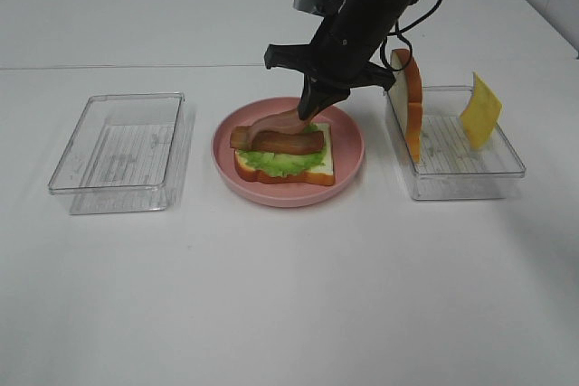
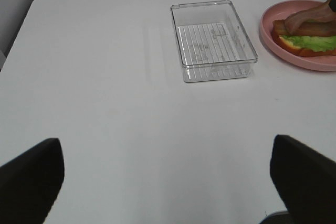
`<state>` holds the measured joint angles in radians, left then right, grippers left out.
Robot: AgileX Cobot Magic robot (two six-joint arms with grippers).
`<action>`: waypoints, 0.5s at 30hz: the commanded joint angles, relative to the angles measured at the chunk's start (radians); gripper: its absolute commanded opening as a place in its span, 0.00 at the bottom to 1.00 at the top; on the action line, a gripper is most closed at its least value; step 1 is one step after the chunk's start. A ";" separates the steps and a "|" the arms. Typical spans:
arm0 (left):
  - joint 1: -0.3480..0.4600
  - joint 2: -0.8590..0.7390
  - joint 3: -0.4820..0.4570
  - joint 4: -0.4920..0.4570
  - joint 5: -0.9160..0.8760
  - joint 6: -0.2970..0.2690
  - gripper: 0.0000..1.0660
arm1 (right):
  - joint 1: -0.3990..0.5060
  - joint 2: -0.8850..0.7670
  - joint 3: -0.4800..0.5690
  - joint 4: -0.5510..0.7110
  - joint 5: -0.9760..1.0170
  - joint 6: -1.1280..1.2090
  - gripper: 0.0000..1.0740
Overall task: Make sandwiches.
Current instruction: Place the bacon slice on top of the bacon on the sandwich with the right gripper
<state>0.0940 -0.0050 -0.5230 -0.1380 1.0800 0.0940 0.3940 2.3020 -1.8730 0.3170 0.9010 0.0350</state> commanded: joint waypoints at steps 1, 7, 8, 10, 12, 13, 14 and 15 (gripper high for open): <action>-0.007 -0.018 0.002 -0.011 -0.005 -0.010 0.94 | 0.001 0.003 -0.006 -0.020 0.013 0.007 0.00; -0.007 -0.018 0.002 -0.011 -0.005 -0.010 0.94 | 0.001 0.003 -0.006 -0.018 0.022 0.007 0.05; -0.007 -0.018 0.002 -0.011 -0.005 -0.010 0.94 | 0.001 0.003 -0.006 -0.018 0.022 0.007 0.14; -0.007 -0.018 0.002 -0.011 -0.005 -0.010 0.94 | 0.001 0.003 -0.006 -0.019 0.021 0.007 0.20; -0.007 -0.018 0.002 -0.011 -0.005 -0.010 0.94 | 0.001 0.003 -0.006 -0.019 0.021 0.007 0.33; -0.007 -0.018 0.002 -0.012 -0.005 -0.010 0.94 | 0.001 0.003 -0.006 -0.020 0.021 0.007 0.43; -0.007 -0.018 0.002 -0.012 -0.005 -0.010 0.94 | 0.001 0.003 -0.006 -0.020 0.021 0.007 0.43; -0.007 -0.018 0.002 -0.012 -0.005 -0.010 0.94 | 0.001 0.003 -0.006 -0.020 0.020 0.007 0.48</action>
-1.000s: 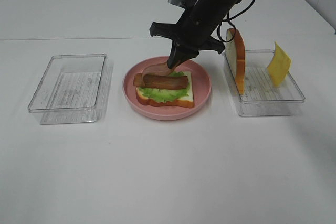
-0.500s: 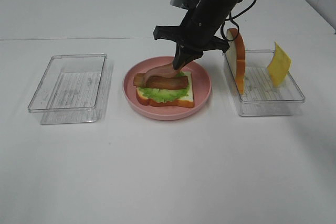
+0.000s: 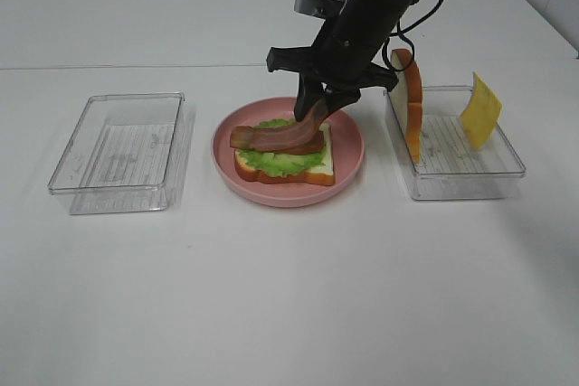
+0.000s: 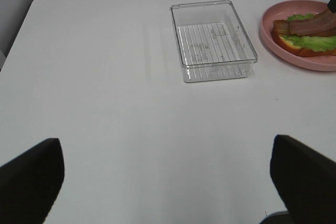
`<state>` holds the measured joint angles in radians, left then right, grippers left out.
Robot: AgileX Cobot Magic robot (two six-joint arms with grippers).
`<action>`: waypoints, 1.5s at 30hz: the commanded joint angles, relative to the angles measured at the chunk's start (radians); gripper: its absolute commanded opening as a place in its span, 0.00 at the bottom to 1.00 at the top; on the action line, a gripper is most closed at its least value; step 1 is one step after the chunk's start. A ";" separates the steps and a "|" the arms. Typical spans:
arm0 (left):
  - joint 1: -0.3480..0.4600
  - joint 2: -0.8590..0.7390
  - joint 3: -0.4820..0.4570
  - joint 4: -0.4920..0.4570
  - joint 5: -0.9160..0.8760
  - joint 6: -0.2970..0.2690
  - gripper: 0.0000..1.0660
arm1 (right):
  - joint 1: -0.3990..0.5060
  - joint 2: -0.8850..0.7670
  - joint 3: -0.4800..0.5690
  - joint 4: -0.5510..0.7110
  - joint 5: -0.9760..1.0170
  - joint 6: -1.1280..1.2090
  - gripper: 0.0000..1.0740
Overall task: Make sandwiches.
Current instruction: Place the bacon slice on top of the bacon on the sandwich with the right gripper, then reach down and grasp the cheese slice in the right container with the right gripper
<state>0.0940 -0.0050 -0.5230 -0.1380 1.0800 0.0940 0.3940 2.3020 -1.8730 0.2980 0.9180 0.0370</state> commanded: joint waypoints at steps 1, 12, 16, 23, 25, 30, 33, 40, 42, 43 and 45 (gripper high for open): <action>-0.007 -0.018 0.002 -0.012 -0.005 -0.010 0.94 | 0.001 0.003 -0.006 -0.001 0.003 0.005 0.48; -0.007 -0.018 0.002 -0.012 -0.005 -0.010 0.94 | 0.001 -0.025 -0.006 -0.058 0.043 0.005 0.71; -0.007 -0.018 0.002 -0.012 -0.005 -0.010 0.94 | 0.002 -0.048 -0.020 -0.051 0.061 0.005 0.72; -0.007 -0.018 0.002 -0.012 -0.005 -0.010 0.94 | 0.014 -0.068 -0.060 -0.029 0.123 0.005 0.73; -0.007 -0.018 0.002 -0.012 -0.005 -0.010 0.94 | 0.031 -0.072 -0.086 -0.037 0.132 0.005 0.73; -0.007 -0.018 0.002 -0.013 -0.005 -0.010 0.94 | 0.100 -0.079 -0.169 -0.101 0.146 0.010 0.73; -0.007 -0.018 0.002 -0.013 -0.005 -0.010 0.94 | 0.124 -0.081 -0.229 -0.182 0.190 0.072 0.73; -0.007 -0.018 0.002 -0.013 -0.005 -0.010 0.94 | 0.128 -0.085 -0.438 -0.504 0.411 0.211 0.73; -0.007 -0.018 0.002 -0.014 -0.005 -0.010 0.94 | 0.128 -0.102 -0.450 -0.562 0.411 0.226 0.73; -0.007 -0.018 0.002 -0.014 -0.005 -0.010 0.94 | 0.124 -0.114 -0.450 -0.574 0.411 0.229 0.73; -0.007 -0.018 0.002 -0.014 -0.005 -0.010 0.94 | 0.105 -0.132 -0.450 -0.567 0.411 0.229 0.72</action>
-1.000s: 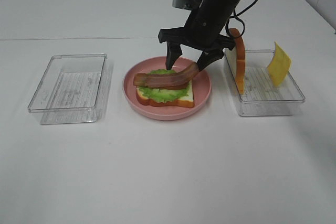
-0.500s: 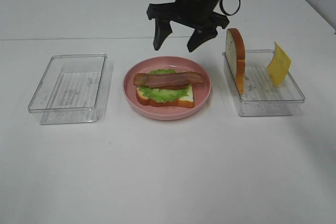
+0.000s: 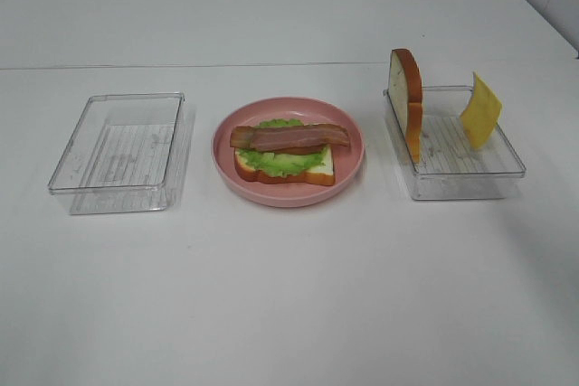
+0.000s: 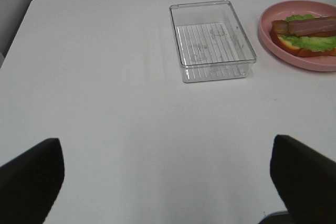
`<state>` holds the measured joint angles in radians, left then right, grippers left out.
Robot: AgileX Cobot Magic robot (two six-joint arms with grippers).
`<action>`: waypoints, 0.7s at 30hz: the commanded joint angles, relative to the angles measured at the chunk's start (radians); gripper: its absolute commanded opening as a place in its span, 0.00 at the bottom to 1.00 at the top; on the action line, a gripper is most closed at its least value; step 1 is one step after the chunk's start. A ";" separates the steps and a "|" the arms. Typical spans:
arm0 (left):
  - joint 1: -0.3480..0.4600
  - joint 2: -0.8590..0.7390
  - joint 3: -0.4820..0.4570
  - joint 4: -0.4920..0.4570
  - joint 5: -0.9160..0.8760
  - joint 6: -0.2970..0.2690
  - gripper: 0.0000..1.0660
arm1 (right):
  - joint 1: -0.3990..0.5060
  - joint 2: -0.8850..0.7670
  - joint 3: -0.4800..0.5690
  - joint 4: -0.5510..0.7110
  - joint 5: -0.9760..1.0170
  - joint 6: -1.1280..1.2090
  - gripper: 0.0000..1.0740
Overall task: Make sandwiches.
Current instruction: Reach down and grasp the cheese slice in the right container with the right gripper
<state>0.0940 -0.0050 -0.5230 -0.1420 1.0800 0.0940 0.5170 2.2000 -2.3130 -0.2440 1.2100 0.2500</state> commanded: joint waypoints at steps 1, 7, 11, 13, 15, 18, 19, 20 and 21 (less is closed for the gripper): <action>-0.007 -0.018 0.002 -0.010 -0.005 -0.010 0.94 | -0.035 -0.037 -0.010 -0.014 0.119 0.016 0.72; -0.007 -0.018 0.002 -0.010 -0.005 -0.010 0.94 | -0.156 -0.069 -0.004 0.074 0.119 -0.004 0.72; -0.007 -0.018 0.002 -0.010 -0.005 -0.010 0.94 | -0.296 -0.078 -0.002 0.161 0.119 -0.027 0.72; -0.007 -0.018 0.002 -0.010 -0.005 -0.010 0.94 | -0.338 -0.076 0.005 0.180 0.119 -0.040 0.72; -0.007 -0.018 0.002 -0.010 -0.005 -0.010 0.94 | -0.360 -0.077 0.018 0.185 0.119 -0.043 0.72; -0.007 -0.018 0.002 -0.010 -0.005 -0.010 0.94 | -0.431 -0.077 0.111 0.189 0.119 -0.073 0.72; -0.007 -0.018 0.002 -0.010 -0.005 -0.010 0.94 | -0.446 -0.076 0.143 0.189 0.119 -0.081 0.72; -0.007 -0.018 0.002 -0.010 -0.005 -0.010 0.94 | -0.446 -0.076 0.143 0.189 0.119 -0.081 0.72; -0.007 -0.018 0.002 -0.010 -0.005 -0.010 0.94 | -0.474 -0.071 0.196 0.189 0.119 -0.096 0.72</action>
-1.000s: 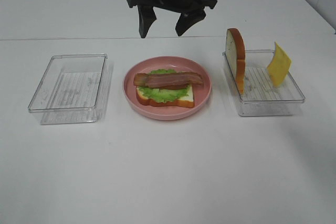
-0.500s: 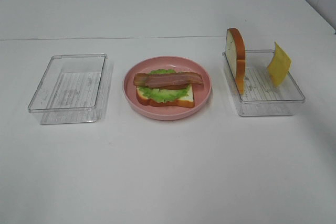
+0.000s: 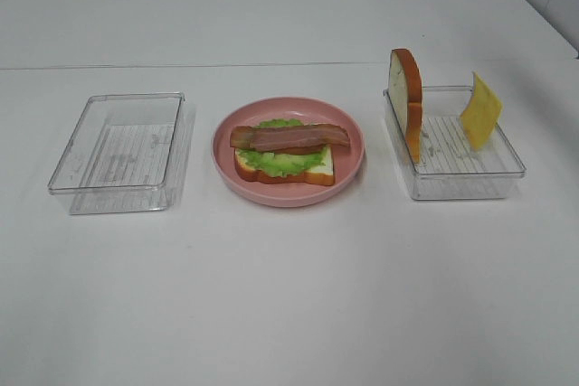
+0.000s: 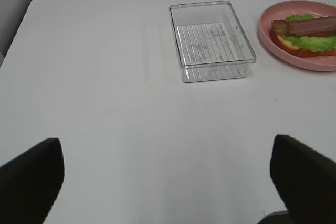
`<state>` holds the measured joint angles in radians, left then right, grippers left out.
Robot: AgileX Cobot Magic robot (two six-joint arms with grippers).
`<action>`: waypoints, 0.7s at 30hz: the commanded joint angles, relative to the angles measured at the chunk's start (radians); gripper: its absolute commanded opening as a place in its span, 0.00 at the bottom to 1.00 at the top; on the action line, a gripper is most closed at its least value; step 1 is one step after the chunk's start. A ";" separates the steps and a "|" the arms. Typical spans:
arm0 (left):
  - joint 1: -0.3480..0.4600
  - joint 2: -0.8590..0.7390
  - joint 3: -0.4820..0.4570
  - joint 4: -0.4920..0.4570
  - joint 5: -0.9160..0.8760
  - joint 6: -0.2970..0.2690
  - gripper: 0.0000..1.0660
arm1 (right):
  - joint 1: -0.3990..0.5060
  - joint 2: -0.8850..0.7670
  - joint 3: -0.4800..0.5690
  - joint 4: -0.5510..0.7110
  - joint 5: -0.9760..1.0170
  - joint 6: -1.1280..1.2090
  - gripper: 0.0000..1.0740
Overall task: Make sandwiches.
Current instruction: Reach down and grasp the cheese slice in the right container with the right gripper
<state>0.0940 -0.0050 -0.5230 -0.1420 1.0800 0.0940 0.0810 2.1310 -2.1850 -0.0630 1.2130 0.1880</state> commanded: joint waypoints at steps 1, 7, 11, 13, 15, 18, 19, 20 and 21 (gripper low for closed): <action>-0.007 -0.018 0.002 -0.010 -0.005 -0.010 0.94 | -0.057 0.011 0.108 0.008 0.116 -0.044 0.72; -0.007 -0.018 0.002 -0.010 -0.005 -0.010 0.94 | -0.074 0.072 0.125 0.011 0.111 -0.078 0.72; -0.007 -0.018 0.002 -0.010 -0.005 -0.010 0.94 | -0.070 0.117 0.125 0.036 0.093 -0.101 0.72; -0.007 -0.018 0.002 -0.010 -0.005 -0.010 0.94 | -0.070 0.143 0.125 0.051 0.089 -0.111 0.72; -0.007 -0.018 0.002 -0.010 -0.005 -0.010 0.94 | -0.070 0.156 0.125 0.053 0.085 -0.113 0.72; -0.007 -0.018 0.002 -0.010 -0.005 -0.010 0.94 | -0.070 0.196 0.125 0.055 0.077 -0.113 0.72; -0.007 -0.018 0.002 -0.010 -0.005 -0.010 0.94 | -0.070 0.205 0.125 0.056 0.076 -0.113 0.72; -0.007 -0.018 0.002 -0.010 -0.005 -0.010 0.94 | -0.070 0.218 0.125 0.063 0.066 -0.113 0.72; -0.007 -0.018 0.002 -0.010 -0.005 -0.010 0.94 | -0.070 0.218 0.125 0.063 0.066 -0.113 0.72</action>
<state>0.0940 -0.0050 -0.5230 -0.1420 1.0790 0.0940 0.0100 2.3400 -2.0670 -0.0070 1.2220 0.0870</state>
